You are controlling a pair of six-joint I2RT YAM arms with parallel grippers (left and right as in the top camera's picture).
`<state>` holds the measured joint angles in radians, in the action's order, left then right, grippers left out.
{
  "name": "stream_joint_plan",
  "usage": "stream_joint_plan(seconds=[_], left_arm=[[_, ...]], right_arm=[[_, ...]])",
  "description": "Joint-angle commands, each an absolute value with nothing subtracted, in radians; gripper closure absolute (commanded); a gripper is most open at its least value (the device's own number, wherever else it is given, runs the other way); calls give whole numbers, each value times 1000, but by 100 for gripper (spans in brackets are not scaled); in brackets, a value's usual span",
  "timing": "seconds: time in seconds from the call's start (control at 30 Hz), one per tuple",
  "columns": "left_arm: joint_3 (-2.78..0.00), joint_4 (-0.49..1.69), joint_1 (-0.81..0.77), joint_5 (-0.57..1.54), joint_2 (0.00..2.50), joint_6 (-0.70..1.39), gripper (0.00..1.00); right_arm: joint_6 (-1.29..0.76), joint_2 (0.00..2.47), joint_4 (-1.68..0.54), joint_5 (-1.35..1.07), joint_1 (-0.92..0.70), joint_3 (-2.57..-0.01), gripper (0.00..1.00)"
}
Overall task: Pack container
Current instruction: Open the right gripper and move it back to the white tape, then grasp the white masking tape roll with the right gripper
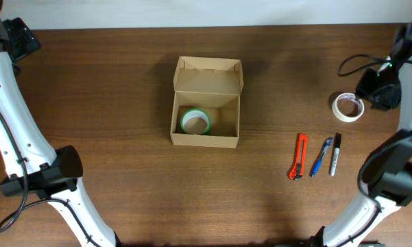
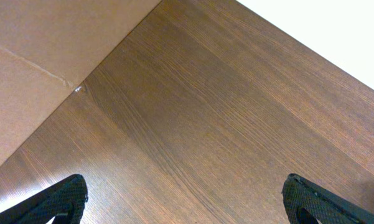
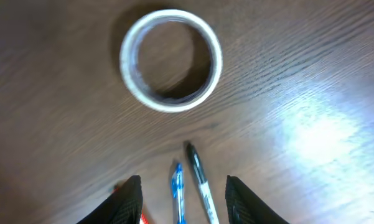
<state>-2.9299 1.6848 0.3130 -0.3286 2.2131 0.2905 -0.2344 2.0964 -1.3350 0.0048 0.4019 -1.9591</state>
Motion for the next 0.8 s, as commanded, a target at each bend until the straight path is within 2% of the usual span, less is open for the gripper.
stream_joint_plan(seconds=[0.0, 0.77], left_arm=[[-2926, 1687, 318, -328, 2189, 279, 0], [-2926, 1687, 318, -328, 2189, 279, 0]], right_arm=[[-253, 2134, -1324, -45, 419, -1961, 55], [-298, 2339, -1195, -30, 469, -1959, 50]])
